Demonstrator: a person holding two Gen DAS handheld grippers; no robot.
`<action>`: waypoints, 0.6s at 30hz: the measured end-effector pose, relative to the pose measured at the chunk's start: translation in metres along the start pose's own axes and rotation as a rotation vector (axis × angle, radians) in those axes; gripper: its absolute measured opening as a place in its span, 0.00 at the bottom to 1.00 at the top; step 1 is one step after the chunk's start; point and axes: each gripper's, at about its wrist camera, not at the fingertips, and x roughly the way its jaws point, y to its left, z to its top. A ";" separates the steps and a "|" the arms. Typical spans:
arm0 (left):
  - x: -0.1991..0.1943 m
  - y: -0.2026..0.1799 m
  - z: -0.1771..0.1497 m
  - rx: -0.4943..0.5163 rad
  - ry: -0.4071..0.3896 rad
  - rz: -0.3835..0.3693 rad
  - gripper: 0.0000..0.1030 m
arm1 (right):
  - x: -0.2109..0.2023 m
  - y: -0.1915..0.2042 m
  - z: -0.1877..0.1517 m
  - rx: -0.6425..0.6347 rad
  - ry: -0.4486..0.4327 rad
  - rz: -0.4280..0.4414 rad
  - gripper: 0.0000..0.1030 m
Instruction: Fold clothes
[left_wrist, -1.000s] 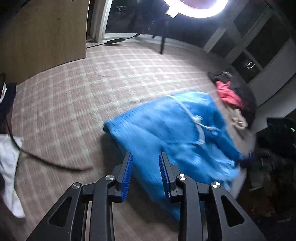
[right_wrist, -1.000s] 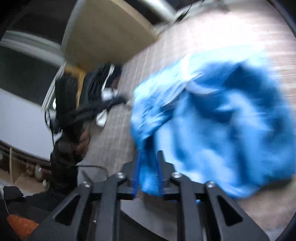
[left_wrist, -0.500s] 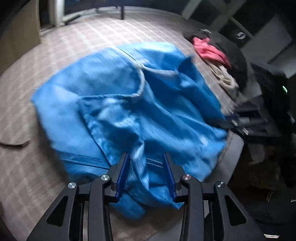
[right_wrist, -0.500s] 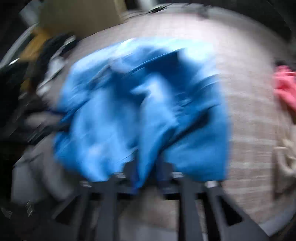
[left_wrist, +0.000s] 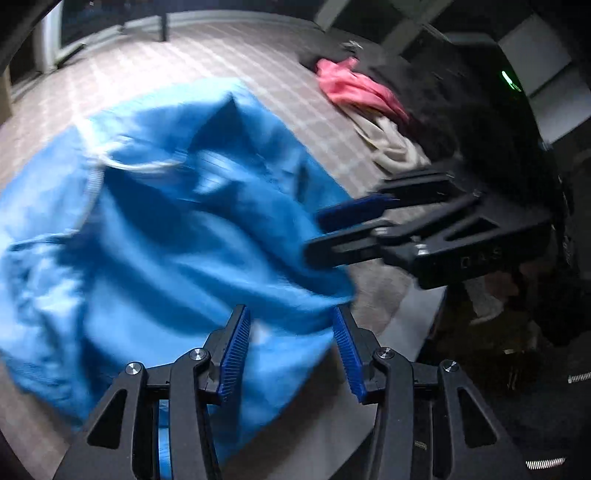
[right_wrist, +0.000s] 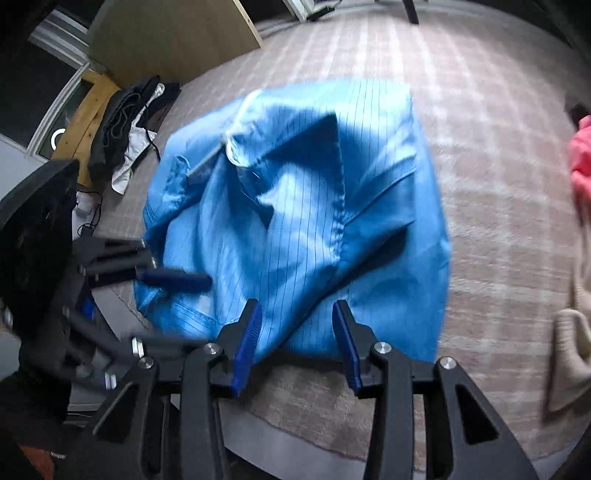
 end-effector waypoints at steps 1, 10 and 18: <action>0.005 0.002 -0.002 -0.010 0.010 0.003 0.45 | -0.003 -0.004 -0.003 0.004 0.004 0.043 0.38; -0.096 0.026 -0.042 -0.197 -0.215 0.195 0.50 | -0.036 -0.073 0.021 0.138 -0.216 0.009 0.38; -0.135 0.129 -0.092 -0.528 -0.296 0.316 0.52 | -0.016 -0.067 0.041 0.001 -0.192 -0.035 0.38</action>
